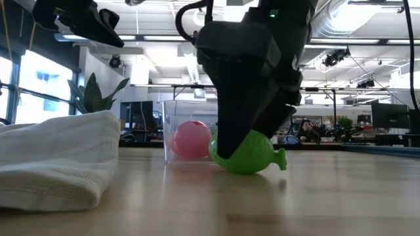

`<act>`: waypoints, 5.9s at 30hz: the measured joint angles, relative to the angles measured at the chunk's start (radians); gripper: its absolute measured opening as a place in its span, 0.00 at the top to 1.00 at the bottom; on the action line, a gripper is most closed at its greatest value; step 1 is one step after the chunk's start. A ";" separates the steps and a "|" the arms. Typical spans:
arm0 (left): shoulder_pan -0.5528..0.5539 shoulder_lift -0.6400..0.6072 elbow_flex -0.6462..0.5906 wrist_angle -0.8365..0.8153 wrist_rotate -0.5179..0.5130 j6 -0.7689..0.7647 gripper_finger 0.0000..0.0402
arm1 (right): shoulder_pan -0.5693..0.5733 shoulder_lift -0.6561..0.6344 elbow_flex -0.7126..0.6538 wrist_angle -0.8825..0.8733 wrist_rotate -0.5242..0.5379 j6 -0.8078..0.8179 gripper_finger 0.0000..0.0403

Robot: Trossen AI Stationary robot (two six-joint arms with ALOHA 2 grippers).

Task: Pick and placing Produce into tupperware
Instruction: Put the green melon into the transparent bin

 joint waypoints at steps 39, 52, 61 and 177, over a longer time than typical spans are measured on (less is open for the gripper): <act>0.000 0.000 0.000 0.000 0.000 0.000 0.99 | 0.000 0.024 0.000 -0.003 0.028 0.050 0.21; 0.000 0.000 0.000 0.000 0.000 0.000 0.99 | 0.000 0.024 0.000 -0.010 0.029 0.051 0.22; 0.000 0.000 0.000 0.000 0.000 0.000 0.99 | 0.000 0.024 0.000 -0.012 0.029 0.066 0.29; 0.000 0.000 0.000 0.000 0.000 0.000 0.99 | -0.443 0.238 0.555 -0.304 -0.061 -0.253 0.46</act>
